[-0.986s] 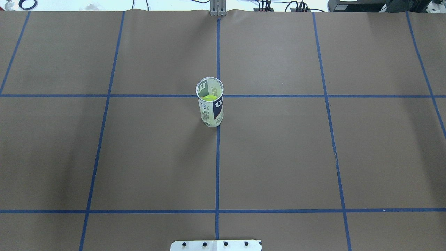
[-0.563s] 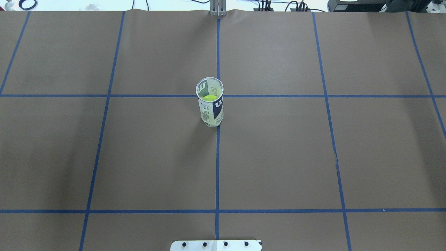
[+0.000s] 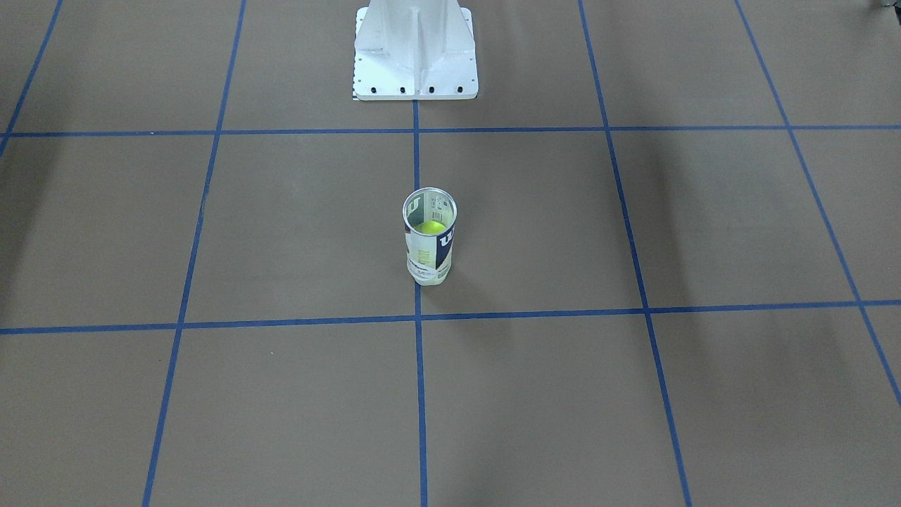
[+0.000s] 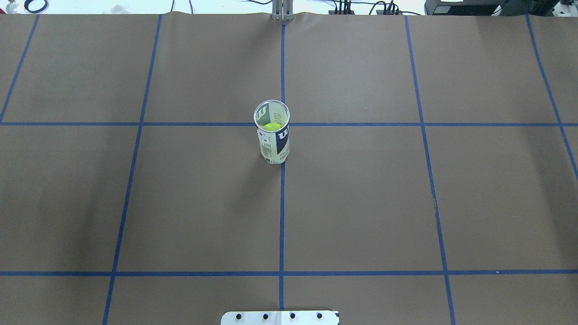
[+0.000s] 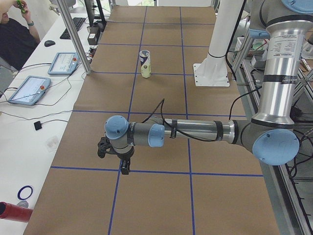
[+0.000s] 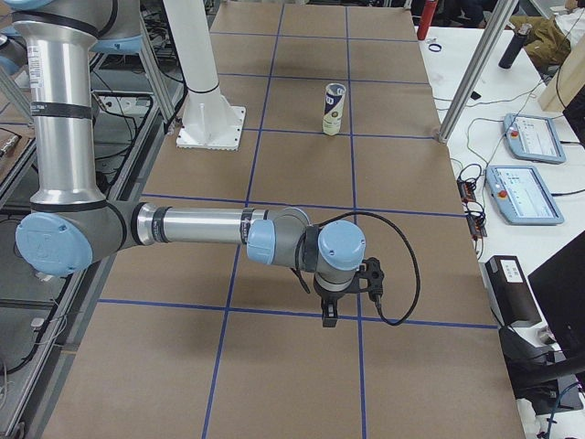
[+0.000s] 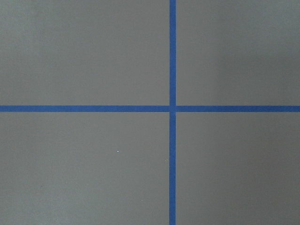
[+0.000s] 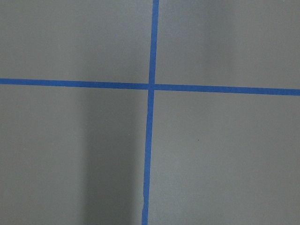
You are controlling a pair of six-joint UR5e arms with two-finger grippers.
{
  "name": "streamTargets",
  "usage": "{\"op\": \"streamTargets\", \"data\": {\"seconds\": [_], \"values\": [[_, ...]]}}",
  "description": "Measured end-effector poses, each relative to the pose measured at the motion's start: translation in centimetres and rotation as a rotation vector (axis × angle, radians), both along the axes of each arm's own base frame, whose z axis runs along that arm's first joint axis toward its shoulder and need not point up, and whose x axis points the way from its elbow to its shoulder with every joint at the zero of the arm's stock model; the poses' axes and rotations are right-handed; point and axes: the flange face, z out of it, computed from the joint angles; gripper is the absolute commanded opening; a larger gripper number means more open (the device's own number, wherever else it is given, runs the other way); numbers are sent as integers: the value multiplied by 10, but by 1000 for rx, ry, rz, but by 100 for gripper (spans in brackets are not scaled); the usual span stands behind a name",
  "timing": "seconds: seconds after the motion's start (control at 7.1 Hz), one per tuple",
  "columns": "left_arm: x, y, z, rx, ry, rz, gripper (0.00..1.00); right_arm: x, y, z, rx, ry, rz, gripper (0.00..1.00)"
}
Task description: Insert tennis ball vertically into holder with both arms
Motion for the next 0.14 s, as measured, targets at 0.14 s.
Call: {"op": "streamTargets", "data": {"seconds": [0.14], "values": [[-1,0,0,1,0,-1,100,0,0,0,0,0,1,99]]}}
